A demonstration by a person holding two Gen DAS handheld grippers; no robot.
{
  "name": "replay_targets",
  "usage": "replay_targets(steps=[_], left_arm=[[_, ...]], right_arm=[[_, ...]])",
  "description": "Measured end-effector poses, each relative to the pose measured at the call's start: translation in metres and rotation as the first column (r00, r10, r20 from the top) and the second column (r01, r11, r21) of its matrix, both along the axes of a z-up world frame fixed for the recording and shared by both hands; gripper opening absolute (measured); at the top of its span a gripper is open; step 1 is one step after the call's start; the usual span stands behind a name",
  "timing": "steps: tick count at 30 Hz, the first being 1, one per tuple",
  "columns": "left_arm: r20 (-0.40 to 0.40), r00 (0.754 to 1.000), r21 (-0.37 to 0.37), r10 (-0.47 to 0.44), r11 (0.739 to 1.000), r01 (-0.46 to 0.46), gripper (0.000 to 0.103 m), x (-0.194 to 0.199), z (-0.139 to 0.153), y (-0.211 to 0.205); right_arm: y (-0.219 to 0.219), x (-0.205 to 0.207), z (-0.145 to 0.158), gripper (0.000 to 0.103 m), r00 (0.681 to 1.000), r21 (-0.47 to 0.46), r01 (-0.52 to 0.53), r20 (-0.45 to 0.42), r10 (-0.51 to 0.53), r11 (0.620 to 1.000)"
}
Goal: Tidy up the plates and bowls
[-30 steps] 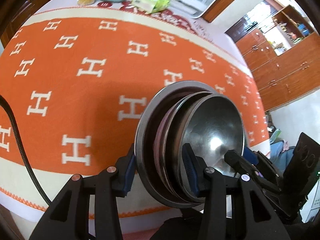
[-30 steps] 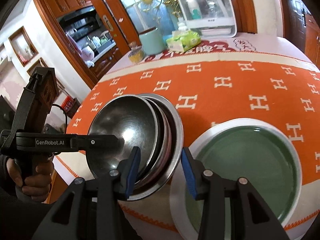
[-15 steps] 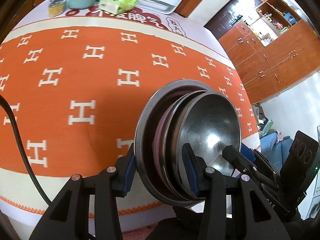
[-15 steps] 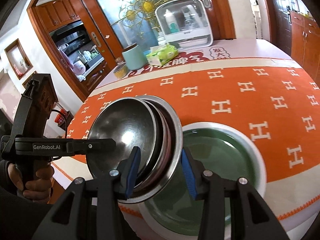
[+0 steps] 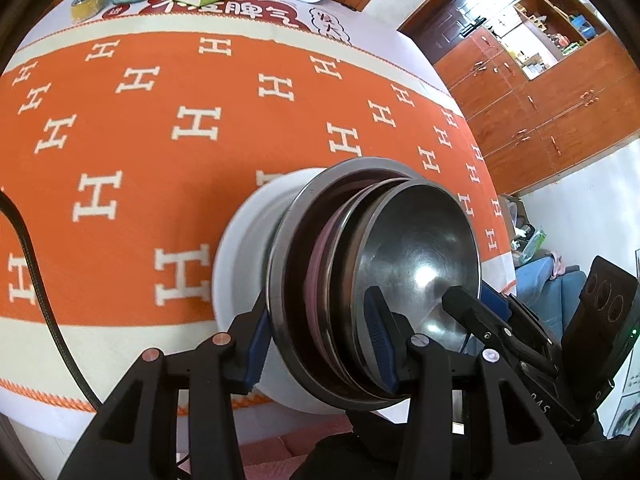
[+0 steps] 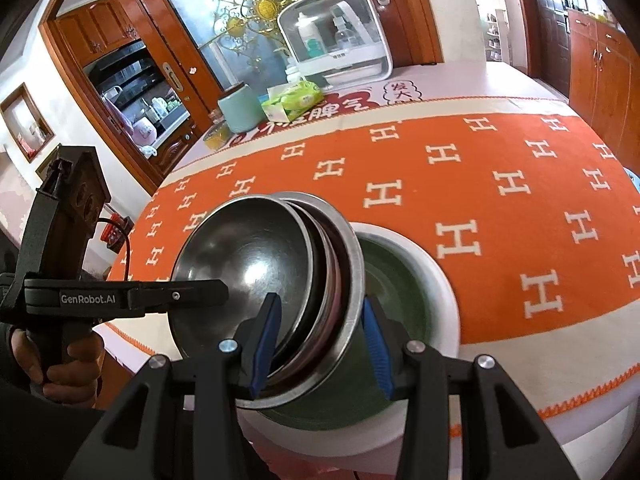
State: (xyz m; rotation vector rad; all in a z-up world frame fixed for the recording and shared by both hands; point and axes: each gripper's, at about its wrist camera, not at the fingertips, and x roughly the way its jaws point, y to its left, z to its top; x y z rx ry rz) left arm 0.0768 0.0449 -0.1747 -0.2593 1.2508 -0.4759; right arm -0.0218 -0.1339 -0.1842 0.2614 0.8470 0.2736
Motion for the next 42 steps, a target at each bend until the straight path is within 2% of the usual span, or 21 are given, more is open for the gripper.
replay_targets(steps=[9,18,24,27,29,33,34,36,38,40,42], left_arm=[[-0.028,0.995,0.021,0.095,0.995,-0.094,0.043,-0.012,-0.011,-0.02],[0.035,0.964,0.018,0.262,0.965,-0.263,0.043,-0.019,-0.003,-0.022],[0.055,0.94,0.011,0.338,0.941,-0.339,0.044,-0.014,0.007,-0.019],[0.091,0.929,-0.002,0.359,0.933,-0.36,0.046,-0.014,0.02,-0.016],[0.115,0.925,0.001,0.361,0.931,-0.364,0.05,-0.016,0.029,-0.014],[0.151,0.941,0.062,0.304,0.947,-0.316,0.054,-0.02,0.047,-0.014],[0.173,0.941,0.076,0.289,0.949,-0.306,0.061,-0.023,0.053,-0.013],[0.212,0.942,0.112,0.26,0.951,-0.287,0.068,-0.03,0.063,-0.012],[0.243,0.945,0.156,0.22,0.952,-0.262,0.07,-0.038,0.073,-0.011],[0.275,0.943,0.201,0.19,0.947,-0.249,0.077,-0.05,0.082,-0.007],[0.297,0.939,0.234,0.173,0.94,-0.247,0.079,-0.063,0.091,-0.003]], right_arm=[[-0.025,0.006,-0.014,0.042,0.995,0.005,-0.082,-0.05,0.082,0.997],[-0.039,0.019,-0.025,0.044,0.98,0.039,-0.184,-0.071,0.186,0.982],[-0.049,0.03,-0.014,0.044,0.978,0.08,-0.205,-0.016,0.207,0.975],[-0.048,0.038,-0.004,0.044,0.979,0.086,-0.205,0.001,0.206,0.975],[-0.045,0.041,0.003,0.044,0.98,0.078,-0.199,0.007,0.199,0.977],[-0.039,0.039,0.016,0.045,0.985,0.057,-0.173,0.012,0.173,0.983],[-0.037,0.036,0.02,0.048,0.986,0.052,-0.166,0.015,0.166,0.985],[-0.032,0.03,0.027,0.057,0.99,0.023,-0.142,0.009,0.141,0.99],[-0.029,0.02,0.033,0.065,0.992,0.017,-0.124,0.014,0.123,0.992],[-0.027,0.012,0.038,0.069,0.993,0.012,-0.118,0.019,0.118,0.993],[-0.021,0.001,0.044,0.071,0.994,-0.016,-0.112,0.015,0.112,0.994]])
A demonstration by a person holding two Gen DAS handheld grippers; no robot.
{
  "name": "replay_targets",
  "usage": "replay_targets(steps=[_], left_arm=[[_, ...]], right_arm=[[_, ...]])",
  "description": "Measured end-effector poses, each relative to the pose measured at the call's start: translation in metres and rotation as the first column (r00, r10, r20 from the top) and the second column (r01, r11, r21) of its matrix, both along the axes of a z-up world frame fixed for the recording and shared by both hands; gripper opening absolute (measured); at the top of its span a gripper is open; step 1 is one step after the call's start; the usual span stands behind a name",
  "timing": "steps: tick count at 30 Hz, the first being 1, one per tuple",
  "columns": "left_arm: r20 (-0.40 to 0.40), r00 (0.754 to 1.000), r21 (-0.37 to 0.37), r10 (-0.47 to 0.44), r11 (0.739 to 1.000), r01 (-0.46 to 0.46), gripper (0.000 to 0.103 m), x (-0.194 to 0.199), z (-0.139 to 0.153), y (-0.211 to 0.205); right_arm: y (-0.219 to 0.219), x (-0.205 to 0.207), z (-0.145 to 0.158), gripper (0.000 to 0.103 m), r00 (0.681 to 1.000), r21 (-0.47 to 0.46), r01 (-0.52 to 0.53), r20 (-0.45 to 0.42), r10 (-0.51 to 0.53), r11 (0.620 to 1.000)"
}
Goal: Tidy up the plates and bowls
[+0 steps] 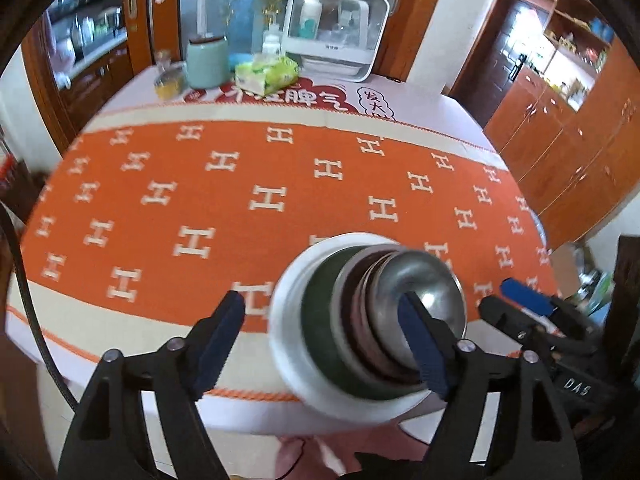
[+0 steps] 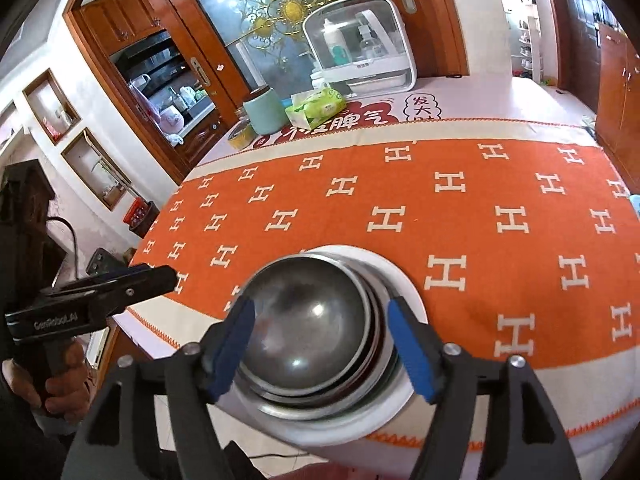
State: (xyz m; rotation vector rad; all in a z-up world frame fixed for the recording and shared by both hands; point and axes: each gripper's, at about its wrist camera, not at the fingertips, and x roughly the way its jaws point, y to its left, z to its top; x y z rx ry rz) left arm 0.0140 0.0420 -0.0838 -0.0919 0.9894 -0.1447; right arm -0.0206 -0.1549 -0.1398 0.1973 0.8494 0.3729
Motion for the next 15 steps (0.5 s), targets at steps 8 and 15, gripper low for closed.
replay_targets(steps=[8,15], left_arm=[[0.073,0.997,0.049,0.008,0.999,-0.012,0.081,-0.034,0.035,0.008],[0.143,0.99,0.045,0.004,0.999,-0.011,0.083,-0.061,0.062,0.005]], right_arm=[[0.018,-0.046,0.033,0.089,1.0,-0.059,0.009,0.026,-0.008,0.998],[0.025,-0.078,0.057,0.097,0.994,-0.097,0.108,0.011,-0.108,0.989]])
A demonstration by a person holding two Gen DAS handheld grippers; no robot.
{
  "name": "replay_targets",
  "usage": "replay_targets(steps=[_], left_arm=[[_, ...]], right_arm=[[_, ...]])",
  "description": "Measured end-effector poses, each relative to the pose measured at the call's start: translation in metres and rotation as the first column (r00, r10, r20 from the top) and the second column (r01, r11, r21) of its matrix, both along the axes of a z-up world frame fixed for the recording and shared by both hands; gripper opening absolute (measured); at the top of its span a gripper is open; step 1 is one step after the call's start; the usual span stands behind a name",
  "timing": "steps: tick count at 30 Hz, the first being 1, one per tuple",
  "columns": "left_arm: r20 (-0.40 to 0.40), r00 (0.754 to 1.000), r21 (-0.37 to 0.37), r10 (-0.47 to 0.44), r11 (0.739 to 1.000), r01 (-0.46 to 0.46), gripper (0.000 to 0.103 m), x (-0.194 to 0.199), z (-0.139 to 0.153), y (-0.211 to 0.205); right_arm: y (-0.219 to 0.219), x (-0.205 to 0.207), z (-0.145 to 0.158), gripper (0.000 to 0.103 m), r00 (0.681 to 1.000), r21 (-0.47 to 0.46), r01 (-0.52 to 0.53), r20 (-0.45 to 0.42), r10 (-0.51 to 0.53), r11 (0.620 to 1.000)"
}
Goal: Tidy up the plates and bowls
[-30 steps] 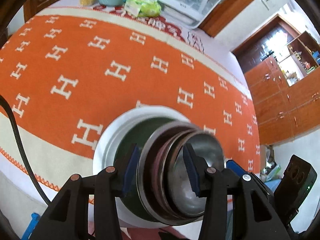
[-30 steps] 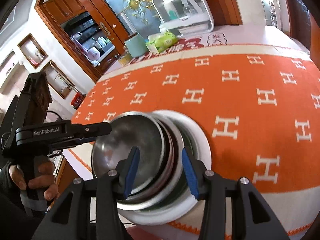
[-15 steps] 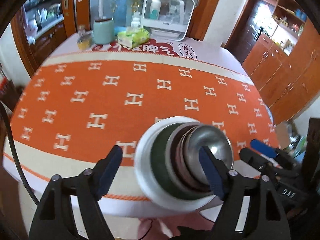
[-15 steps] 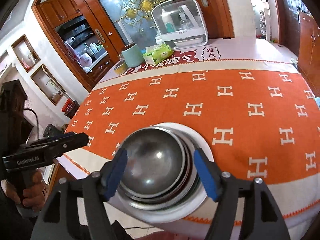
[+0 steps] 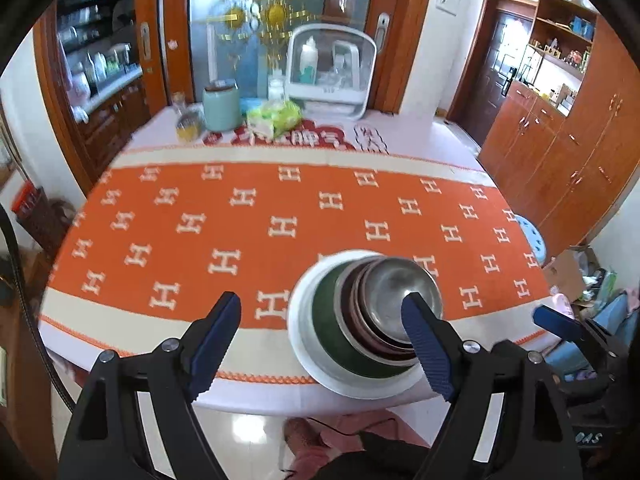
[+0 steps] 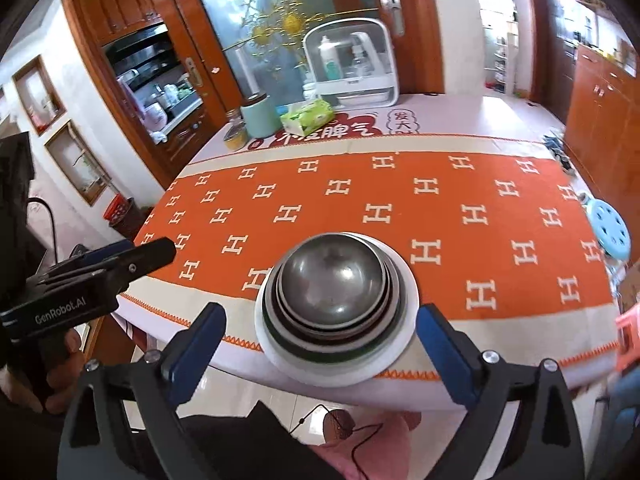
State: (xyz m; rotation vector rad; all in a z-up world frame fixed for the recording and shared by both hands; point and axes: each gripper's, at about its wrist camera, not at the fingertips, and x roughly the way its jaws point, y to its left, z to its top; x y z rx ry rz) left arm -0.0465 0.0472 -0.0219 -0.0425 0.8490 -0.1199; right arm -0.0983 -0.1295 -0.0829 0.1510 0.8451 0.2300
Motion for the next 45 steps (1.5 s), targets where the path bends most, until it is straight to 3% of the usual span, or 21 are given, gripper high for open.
replay_targets(steps=[11,19,26,30,45], left_arm=[[-0.001,0.999,0.099,0.035,0.994,-0.035,0.087,-0.021,0.0,-0.005],[0.047,0.998,0.152,0.038,0.987,-0.045,0.089,-0.031,0.003,-0.011],[0.035,0.998,0.143,0.043,0.989,-0.048,0.092,-0.034,0.001,-0.01],[0.044,0.998,0.132,0.051,0.99,-0.056,0.102,-0.035,0.002,-0.009],[0.054,0.998,0.127,0.039,0.991,-0.045,0.102,-0.034,0.003,-0.011]], right_arm=[[0.012,-0.026,0.007,0.101,0.995,-0.026,0.096,0.031,-0.095,0.995],[0.015,-0.035,0.01,0.103,0.987,-0.052,0.151,0.069,-0.148,0.987],[0.014,-0.037,0.01,0.103,0.985,-0.055,0.159,0.074,-0.155,0.986],[0.013,-0.039,0.011,0.103,0.986,-0.052,0.15,0.082,-0.146,0.987],[0.013,-0.04,0.013,0.103,0.984,-0.046,0.151,0.098,-0.146,0.987]])
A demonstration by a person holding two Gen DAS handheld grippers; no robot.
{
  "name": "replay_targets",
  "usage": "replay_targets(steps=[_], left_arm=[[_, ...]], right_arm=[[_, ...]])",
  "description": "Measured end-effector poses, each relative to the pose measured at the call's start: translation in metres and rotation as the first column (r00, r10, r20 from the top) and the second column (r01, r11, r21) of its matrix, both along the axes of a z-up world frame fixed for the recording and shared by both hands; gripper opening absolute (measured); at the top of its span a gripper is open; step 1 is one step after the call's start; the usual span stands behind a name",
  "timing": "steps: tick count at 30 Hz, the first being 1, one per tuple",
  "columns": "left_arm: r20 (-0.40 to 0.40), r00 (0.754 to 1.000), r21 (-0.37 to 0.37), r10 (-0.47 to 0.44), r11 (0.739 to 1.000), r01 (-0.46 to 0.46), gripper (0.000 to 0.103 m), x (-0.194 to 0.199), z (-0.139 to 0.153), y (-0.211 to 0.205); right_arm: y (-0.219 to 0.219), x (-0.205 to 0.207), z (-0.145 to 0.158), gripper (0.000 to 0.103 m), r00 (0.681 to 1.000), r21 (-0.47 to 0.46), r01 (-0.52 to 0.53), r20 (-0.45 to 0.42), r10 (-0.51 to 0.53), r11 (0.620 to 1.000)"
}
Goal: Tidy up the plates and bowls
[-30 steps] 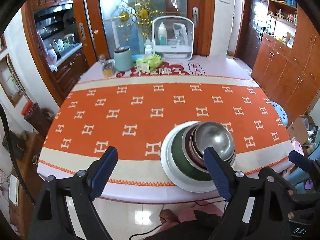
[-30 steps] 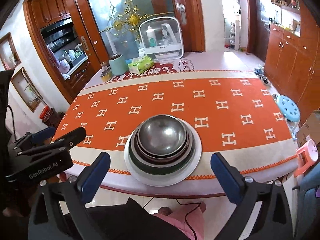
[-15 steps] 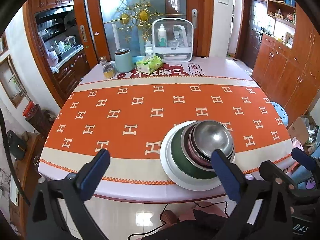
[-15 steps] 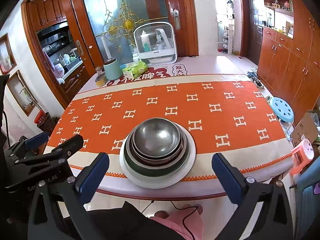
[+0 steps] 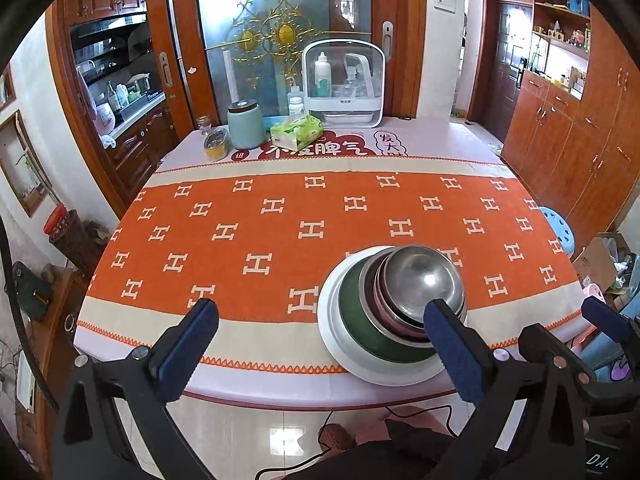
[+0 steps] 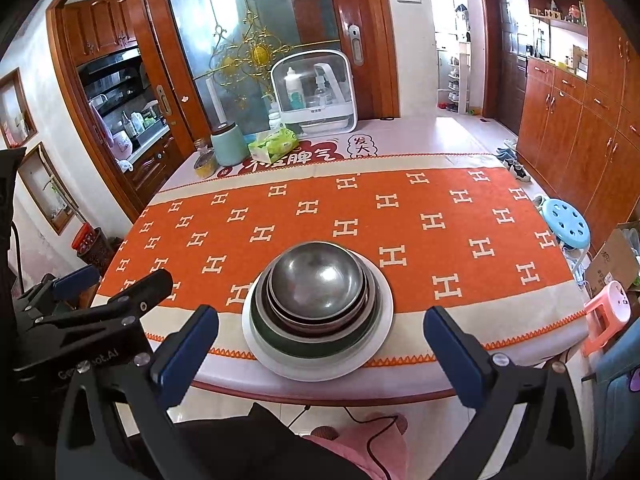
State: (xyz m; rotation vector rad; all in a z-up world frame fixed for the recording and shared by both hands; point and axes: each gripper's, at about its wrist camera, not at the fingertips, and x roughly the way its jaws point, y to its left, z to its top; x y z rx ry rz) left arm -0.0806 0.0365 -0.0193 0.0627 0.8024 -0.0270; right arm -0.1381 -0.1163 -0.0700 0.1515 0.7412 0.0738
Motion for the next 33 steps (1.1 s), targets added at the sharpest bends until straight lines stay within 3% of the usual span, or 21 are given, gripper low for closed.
replay_targets(steps=[33], left_arm=[[-0.019,1.0,0.004,-0.016,1.0,0.016,0.102,0.0028,-0.0044,0.0077]], right_arm=[[0.0083,-0.0028,-0.0051,0.103,1.0,0.004,0.016,-0.018,-0.015,1.0]])
